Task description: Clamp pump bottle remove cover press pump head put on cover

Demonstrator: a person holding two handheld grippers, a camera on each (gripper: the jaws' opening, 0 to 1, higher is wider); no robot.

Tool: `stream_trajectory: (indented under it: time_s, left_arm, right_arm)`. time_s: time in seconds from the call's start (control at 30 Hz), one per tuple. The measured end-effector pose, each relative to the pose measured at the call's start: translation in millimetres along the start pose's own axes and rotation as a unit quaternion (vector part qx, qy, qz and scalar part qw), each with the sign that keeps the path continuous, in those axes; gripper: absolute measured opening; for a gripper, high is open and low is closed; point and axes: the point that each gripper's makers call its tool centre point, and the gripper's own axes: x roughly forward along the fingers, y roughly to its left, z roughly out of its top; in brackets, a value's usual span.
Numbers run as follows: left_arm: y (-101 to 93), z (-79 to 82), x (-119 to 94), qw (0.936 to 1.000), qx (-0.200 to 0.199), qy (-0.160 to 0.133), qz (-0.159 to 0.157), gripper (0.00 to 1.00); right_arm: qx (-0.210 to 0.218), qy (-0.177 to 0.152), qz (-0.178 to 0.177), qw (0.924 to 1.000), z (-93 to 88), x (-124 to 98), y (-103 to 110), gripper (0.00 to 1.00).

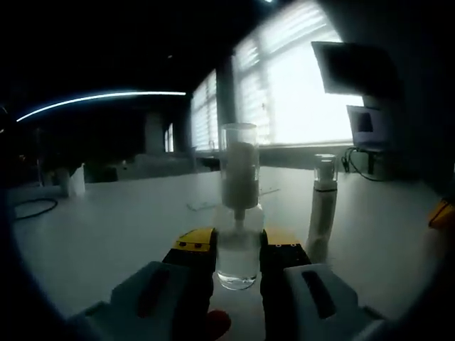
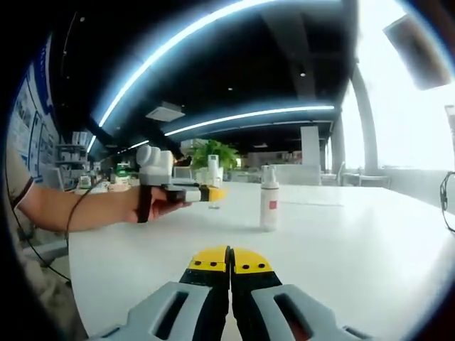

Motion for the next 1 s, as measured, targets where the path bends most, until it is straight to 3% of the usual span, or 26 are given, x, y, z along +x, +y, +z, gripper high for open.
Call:
stream_trajectory:
  time_s: [0.1,1.0]
  left_arm:
    - [1.7,-12.6,-0.4,0.9999,0.011,0.010,0.004,0.15]
    - [4.6,-26.2,2.2,0.9993,-0.020,0.030,-0.007,0.16]
  right_arm:
    - [-0.003,0.000,-0.002,1.0000,0.2,-0.2,0.1,0.00]
    - [-0.006,-0.002,0.004,1.0000,0.4,-0.4,2.3,0.00]
